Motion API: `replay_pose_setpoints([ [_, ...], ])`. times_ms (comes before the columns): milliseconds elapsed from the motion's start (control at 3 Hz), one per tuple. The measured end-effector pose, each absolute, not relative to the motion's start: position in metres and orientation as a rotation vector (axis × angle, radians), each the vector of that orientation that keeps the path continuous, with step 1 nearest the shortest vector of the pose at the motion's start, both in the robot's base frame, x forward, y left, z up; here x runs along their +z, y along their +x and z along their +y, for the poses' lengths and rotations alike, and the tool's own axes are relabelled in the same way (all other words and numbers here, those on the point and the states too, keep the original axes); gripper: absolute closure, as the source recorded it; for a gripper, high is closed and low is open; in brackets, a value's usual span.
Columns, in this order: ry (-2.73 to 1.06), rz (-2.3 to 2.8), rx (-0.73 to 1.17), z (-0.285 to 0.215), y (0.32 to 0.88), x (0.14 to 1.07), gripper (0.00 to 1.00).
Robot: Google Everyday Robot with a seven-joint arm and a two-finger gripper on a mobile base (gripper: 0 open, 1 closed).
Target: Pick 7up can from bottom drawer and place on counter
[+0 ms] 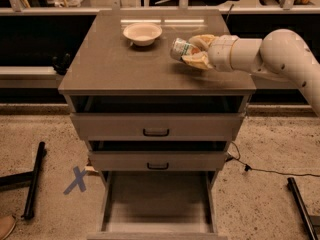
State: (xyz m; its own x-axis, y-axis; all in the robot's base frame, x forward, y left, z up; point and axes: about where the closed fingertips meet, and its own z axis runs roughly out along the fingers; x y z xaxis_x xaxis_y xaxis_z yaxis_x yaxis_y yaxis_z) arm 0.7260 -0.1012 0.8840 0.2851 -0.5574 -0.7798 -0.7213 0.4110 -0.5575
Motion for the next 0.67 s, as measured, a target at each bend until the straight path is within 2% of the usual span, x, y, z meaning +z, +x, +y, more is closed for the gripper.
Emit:
replay_pose_setpoints([
  [333,-1.247,1.399,0.169,-0.1028,0.7302,0.8780,0.05],
  [667,-1.245,1.412,0.172,-0.1047,0.7318,0.8739,0.00],
])
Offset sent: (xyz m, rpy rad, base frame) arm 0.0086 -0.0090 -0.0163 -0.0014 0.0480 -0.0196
